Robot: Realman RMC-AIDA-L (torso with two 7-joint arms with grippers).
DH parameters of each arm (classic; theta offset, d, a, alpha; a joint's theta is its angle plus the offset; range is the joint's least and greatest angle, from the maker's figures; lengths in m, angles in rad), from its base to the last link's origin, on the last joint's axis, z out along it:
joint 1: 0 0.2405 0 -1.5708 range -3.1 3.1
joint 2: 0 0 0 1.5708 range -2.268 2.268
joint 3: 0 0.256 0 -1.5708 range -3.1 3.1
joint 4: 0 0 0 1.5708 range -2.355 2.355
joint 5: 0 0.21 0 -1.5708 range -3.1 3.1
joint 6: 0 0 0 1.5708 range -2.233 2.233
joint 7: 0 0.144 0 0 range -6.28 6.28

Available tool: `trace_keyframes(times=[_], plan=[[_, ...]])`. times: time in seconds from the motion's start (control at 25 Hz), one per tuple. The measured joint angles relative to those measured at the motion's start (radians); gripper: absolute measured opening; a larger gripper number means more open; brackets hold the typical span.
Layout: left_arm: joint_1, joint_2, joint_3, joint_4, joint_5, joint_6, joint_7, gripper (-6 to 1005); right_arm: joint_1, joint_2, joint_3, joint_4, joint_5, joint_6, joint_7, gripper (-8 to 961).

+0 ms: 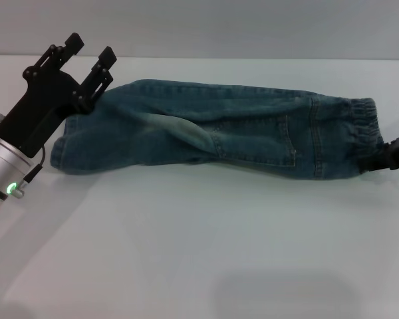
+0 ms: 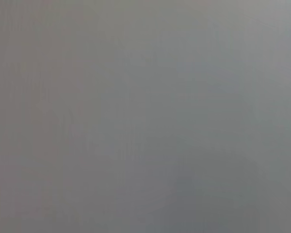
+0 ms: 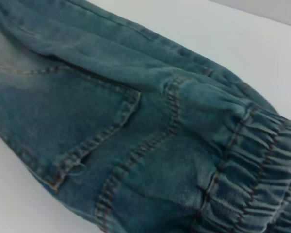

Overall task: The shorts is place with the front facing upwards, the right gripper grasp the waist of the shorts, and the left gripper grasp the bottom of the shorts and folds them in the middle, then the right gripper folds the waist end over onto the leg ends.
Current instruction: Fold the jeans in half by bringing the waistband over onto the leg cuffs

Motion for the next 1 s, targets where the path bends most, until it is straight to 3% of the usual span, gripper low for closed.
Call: trace_keyframes(times=[1.0], plan=[[-0.002, -0.001, 0.0, 0.0, -0.001, -0.017, 0.008, 617, -0.025, 0.006, -0.001, -0.037, 0.135, -0.026, -0.017, 456]])
